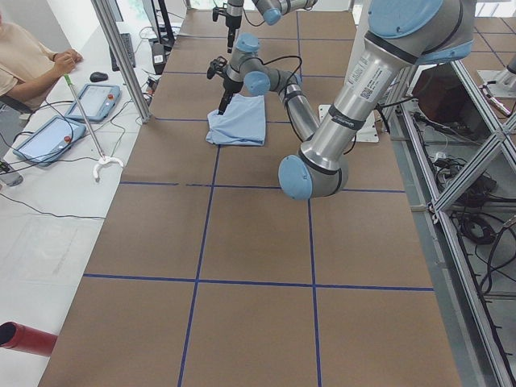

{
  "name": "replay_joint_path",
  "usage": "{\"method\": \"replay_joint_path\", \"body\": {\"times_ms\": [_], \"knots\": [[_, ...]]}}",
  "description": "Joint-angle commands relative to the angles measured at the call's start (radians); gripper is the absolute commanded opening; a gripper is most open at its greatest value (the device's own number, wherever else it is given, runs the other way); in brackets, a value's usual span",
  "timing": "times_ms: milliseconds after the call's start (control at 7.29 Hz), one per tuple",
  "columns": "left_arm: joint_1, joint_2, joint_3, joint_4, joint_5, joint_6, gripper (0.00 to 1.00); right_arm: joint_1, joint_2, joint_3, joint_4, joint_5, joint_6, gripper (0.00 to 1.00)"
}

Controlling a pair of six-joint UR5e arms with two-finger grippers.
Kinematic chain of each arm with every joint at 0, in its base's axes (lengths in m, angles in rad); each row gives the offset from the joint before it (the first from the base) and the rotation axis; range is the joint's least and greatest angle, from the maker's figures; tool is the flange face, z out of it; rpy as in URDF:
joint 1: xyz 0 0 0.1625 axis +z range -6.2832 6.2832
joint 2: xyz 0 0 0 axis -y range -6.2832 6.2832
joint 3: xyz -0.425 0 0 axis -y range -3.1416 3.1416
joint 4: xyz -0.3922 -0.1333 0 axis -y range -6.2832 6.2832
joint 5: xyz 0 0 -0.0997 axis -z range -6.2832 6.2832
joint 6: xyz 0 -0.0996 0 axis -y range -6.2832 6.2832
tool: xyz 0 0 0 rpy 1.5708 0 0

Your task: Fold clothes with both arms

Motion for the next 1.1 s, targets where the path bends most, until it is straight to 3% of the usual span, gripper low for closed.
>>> {"method": "replay_joint_path", "body": {"times_ms": [0, 274, 411, 685, 960], "knots": [[-0.166, 0.122, -0.179, 0.161, -0.076, 0.295, 1.0, 0.249, -0.099, 0.021, -0.145, 0.116, -0.437, 1.0], [-0.373, 0.234, -0.204, 0.19, -0.184, 0.597, 1.0, 0.474, -0.182, 0.011, -0.277, 0.152, -0.845, 1.0], [-0.48, 0.29, -0.198, 0.191, -0.256, 0.723, 1.0, 0.554, -0.219, 0.011, -0.343, 0.19, -0.959, 1.0], [-0.591, 0.479, -0.193, 0.185, -0.371, 0.784, 1.0, 0.613, -0.404, 0.026, -0.339, 0.221, -0.974, 1.0], [-0.628, 0.555, -0.131, 0.182, -0.386, 0.793, 1.0, 0.621, -0.507, 0.023, -0.299, 0.224, -0.964, 1.0]]}}
